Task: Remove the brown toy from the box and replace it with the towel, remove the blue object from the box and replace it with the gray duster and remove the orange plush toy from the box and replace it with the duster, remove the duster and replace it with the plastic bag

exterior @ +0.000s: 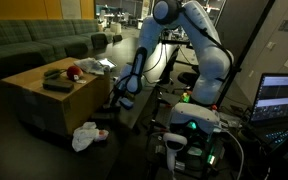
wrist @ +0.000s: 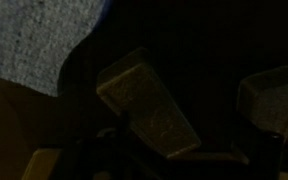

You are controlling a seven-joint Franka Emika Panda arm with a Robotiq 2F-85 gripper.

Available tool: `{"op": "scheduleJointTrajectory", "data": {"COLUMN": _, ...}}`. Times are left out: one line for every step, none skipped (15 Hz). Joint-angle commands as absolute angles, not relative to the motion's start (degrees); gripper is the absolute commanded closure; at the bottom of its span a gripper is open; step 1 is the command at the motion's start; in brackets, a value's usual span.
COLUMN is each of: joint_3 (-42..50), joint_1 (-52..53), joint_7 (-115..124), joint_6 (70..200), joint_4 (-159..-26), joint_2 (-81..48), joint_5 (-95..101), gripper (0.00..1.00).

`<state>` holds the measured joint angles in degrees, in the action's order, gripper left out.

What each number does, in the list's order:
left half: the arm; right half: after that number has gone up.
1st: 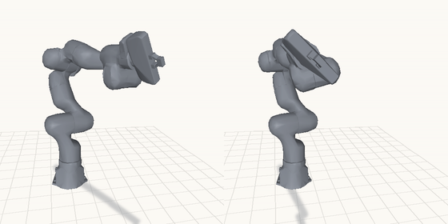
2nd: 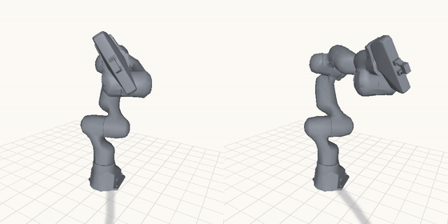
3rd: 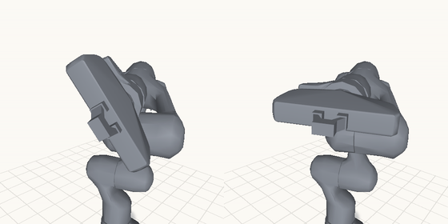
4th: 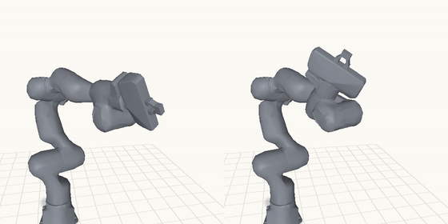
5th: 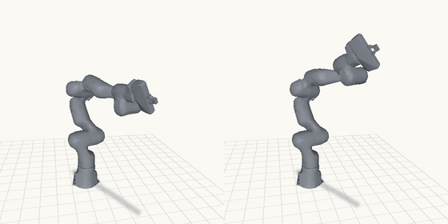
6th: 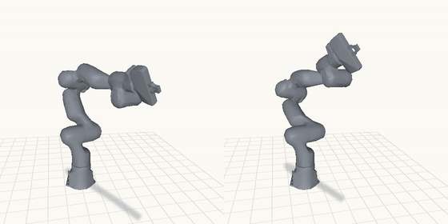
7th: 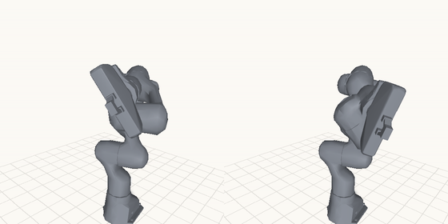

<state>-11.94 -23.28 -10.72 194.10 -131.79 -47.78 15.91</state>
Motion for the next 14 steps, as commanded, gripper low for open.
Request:
{"op": "scheduleJointTrajectory", "data": {"joint_3": -12.4, "joint_1": -23.8, "joint_7": -11.6, "joint_6": 194.9, "joint_4": -131.8, "joint_2": -47.4, "joint_5": 18.2, "gripper": 0.00}}
{"op": "scheduleJointTrajectory", "data": {"joint_3": -12.6, "joint_1": -24.1, "joint_7": -11.8, "joint_6": 194.8, "joint_4": -131.7, "joint_2": -47.6, "joint_5": 18.8, "gripper": 0.00}}
{"op": "scheduleJointTrajectory", "data": {"joint_3": -12.8, "joint_1": -24.3, "joint_7": -12.1, "joint_6": 194.6, "joint_4": -131.4, "joint_2": -47.9, "joint_5": 19.4, "gripper": 0.00}}
{"op": "scheduleJointTrajectory", "data": {"joint_3": -12.8, "joint_1": -24.5, "joint_7": -12.4, "joint_6": 194.5, "joint_4": -131.2, "joint_2": -48.0, "joint_5": 19.8, "gripper": 0.00}}
{"op": "scheduleJointTrajectory", "data": {"joint_3": -12.6, "joint_1": -24.4, "joint_7": -12.7, "joint_6": 194.6, "joint_4": -131.0, "joint_2": -48.2, "joint_5": 20.2, "gripper": 0.00}}
{"op": "scheduleJointTrajectory", "data": {"joint_3": -12.5, "joint_1": -24.5, "joint_7": -13.1, "joint_6": 194.6, "joint_4": -130.8, "joint_2": -48.2, "joint_5": 20.7, "gripper": 0.00}}
{"op": "scheduleJointTrajectory", "data": {"joint_3": -12.6, "joint_1": -24.9, "joint_7": -13.4, "joint_6": 194.5, "joint_4": -130.6, "joint_2": -48.4, "joint_5": 21.2, "gripper": 0.00}}
{"op": "scheduleJointTrajectory", "data": {"joint_3": -12.5, "joint_1": -25.1, "joint_7": -13.8, "joint_6": 194.6, "joint_4": -130.4, "joint_2": -48.5, "joint_5": 21.6, "gripper": 0.00}}
{"op": "scheduleJointTrajectory", "data": {"joint_3": -12.5, "joint_1": -25.4, "joint_7": -14.1, "joint_6": 194.6, "joint_4": -130.1, "joint_2": -48.6, "joint_5": 21.9, "gripper": 0.00}}
{"op": "scheduleJointTrajectory", "data": {"joint_3": -12.4, "joint_1": -25.6, "joint_7": -14.4, "joint_6": 194.6, "joint_4": -129.9, "joint_2": -48.7, "joint_5": 22.2, "gripper": 0.00}}
{"op": "scheduleJointTrajectory", "data": {"joint_3": -12.5, "joint_1": -26.0, "joint_7": -14.7, "joint_6": 194.5, "joint_4": -129.7, "joint_2": -48.7, "joint_5": 22.4, "gripper": 0.00}}
{"op": "scheduleJointTrajectory", "data": {"joint_3": -12.3, "joint_1": -26.1, "joint_7": -15.0, "joint_6": 194.5, "joint_4": -129.3, "joint_2": -49.0, "joint_5": 22.4, "gripper": 0.00}}
{"op": "scheduleJointTrajectory", "data": {"joint_3": -12.6, "joint_1": -26.8, "joint_7": -15.3, "joint_6": 194.2, "joint_4": -129.1, "joint_2": -49.1, "joint_5": 22.9, "gripper": 0.00}}
{"op": "scheduleJointTrajectory", "data": {"joint_3": -12.7, "joint_1": -27.1, "joint_7": -15.5, "joint_6": 194.0, "joint_4": -128.9, "joint_2": -49.3, "joint_5": 23.2, "gripper": 0.00}}
